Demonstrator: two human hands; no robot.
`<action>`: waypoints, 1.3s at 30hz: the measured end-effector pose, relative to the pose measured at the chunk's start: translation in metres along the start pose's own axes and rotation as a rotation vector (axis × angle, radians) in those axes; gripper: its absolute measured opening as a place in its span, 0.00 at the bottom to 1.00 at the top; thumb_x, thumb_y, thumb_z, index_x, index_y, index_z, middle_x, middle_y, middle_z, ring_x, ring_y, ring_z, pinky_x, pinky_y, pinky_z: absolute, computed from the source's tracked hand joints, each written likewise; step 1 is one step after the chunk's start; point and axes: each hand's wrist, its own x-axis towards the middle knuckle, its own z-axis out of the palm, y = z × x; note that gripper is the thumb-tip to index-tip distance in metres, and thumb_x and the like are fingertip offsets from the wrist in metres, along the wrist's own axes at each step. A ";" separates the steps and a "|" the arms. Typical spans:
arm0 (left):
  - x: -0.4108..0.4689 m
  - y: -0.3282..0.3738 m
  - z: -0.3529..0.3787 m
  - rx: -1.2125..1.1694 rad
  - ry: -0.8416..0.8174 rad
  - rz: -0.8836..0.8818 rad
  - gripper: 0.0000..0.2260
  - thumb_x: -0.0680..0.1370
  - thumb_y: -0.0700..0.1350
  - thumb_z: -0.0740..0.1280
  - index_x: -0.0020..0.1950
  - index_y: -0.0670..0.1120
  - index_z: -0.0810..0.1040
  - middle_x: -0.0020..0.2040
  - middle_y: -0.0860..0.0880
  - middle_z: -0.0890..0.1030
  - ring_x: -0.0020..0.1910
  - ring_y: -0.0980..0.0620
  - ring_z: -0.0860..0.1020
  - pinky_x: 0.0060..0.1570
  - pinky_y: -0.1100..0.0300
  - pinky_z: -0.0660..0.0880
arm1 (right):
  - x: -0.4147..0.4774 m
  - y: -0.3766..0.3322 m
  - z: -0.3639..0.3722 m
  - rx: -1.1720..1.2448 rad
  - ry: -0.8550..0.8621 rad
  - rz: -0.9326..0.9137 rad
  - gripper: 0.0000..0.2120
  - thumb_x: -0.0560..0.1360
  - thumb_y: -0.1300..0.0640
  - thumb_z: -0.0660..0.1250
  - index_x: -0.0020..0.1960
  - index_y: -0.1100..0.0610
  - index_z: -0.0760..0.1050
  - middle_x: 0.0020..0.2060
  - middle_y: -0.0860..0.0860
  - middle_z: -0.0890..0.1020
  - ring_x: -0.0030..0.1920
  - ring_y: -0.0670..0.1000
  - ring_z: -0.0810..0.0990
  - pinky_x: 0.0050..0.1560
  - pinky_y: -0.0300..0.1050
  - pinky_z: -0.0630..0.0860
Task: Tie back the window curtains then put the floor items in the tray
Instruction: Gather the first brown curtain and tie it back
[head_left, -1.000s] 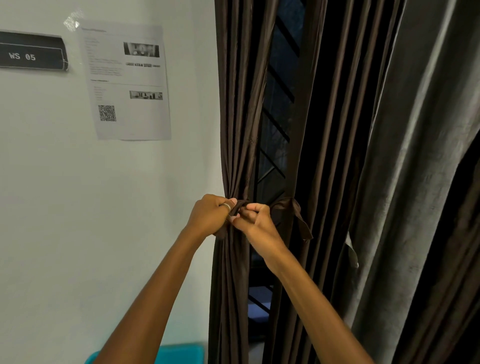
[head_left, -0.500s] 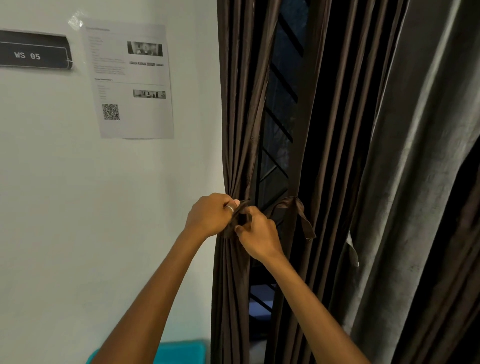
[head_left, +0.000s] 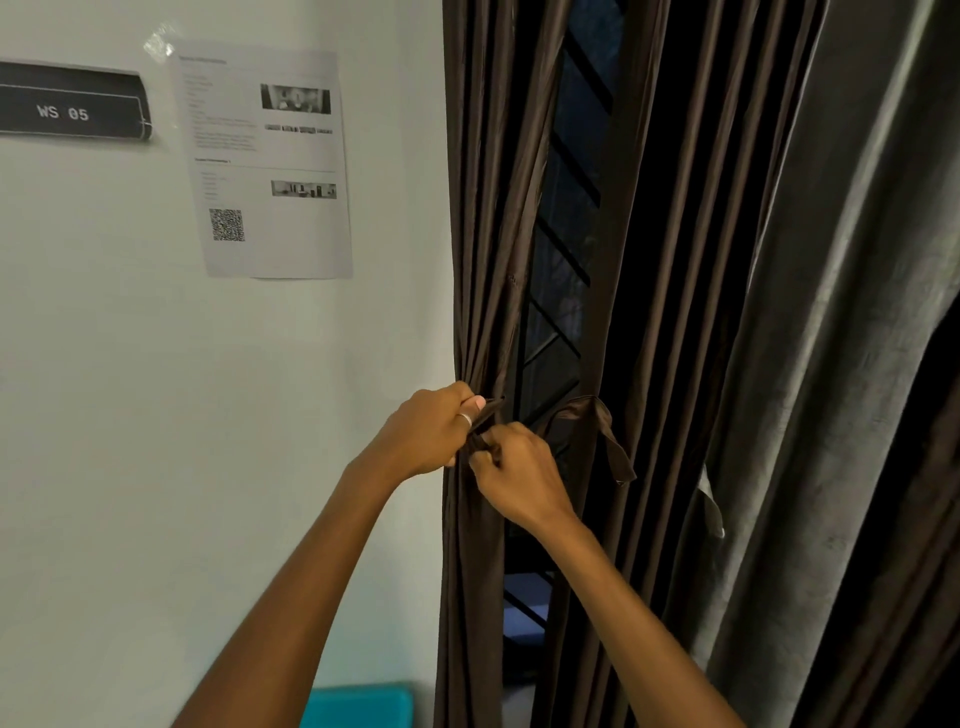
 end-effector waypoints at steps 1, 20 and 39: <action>-0.001 -0.005 0.000 -0.009 0.003 0.005 0.13 0.85 0.54 0.54 0.52 0.48 0.73 0.34 0.53 0.77 0.33 0.52 0.79 0.40 0.59 0.77 | 0.000 0.001 -0.004 -0.013 0.013 -0.013 0.06 0.77 0.57 0.63 0.42 0.51 0.75 0.43 0.49 0.76 0.41 0.48 0.77 0.35 0.39 0.69; -0.003 -0.041 0.006 -0.055 0.024 0.111 0.08 0.80 0.51 0.68 0.44 0.50 0.75 0.42 0.52 0.82 0.41 0.52 0.80 0.45 0.53 0.81 | 0.041 -0.018 -0.061 -0.328 -0.146 -0.423 0.05 0.84 0.56 0.57 0.56 0.51 0.71 0.43 0.46 0.78 0.40 0.49 0.79 0.40 0.53 0.79; -0.022 -0.011 0.034 0.389 0.535 0.393 0.11 0.78 0.41 0.72 0.59 0.41 0.81 0.39 0.45 0.83 0.28 0.48 0.78 0.26 0.59 0.74 | 0.068 -0.009 -0.050 -0.192 -0.110 -0.284 0.10 0.82 0.52 0.63 0.48 0.48 0.61 0.34 0.47 0.77 0.35 0.51 0.78 0.35 0.55 0.77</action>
